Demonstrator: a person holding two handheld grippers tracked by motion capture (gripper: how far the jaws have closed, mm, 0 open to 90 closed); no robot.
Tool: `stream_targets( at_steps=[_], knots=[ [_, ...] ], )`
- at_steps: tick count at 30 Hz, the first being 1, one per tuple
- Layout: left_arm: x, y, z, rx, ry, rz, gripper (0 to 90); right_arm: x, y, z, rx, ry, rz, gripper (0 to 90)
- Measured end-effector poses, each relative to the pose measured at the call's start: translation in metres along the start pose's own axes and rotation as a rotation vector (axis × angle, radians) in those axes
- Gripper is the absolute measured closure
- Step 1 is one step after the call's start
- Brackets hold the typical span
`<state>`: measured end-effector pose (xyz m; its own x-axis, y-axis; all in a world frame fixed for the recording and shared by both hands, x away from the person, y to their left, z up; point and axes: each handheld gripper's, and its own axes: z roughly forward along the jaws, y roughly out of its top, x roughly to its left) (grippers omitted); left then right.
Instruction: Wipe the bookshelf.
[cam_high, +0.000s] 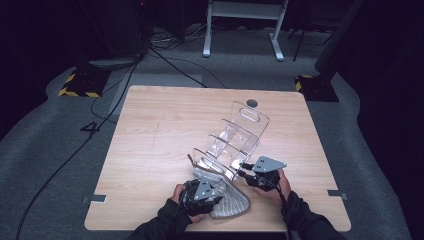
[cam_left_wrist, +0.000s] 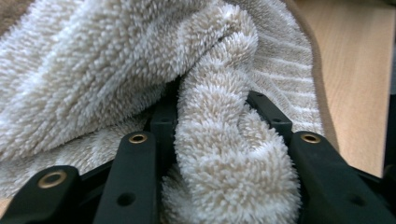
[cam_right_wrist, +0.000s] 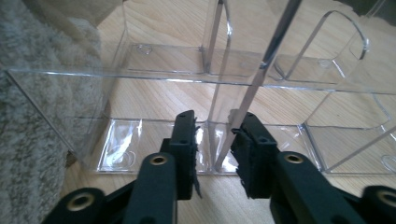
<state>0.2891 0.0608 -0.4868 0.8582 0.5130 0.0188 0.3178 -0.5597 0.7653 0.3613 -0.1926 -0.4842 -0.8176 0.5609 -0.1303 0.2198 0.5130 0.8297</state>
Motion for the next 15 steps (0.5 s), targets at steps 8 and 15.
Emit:
stream_targets(
  at_steps=[8,15],
  knots=[
    [-0.005,0.004,0.002,0.018,0.112,0.007,53.2,0.008,0.003,0.001,-0.004,0.008,-0.011,70.4],
    [0.025,-0.005,-0.013,0.024,0.175,-0.084,59.2,0.005,-0.001,-0.010,-0.012,0.017,-0.035,64.6]
  ],
)
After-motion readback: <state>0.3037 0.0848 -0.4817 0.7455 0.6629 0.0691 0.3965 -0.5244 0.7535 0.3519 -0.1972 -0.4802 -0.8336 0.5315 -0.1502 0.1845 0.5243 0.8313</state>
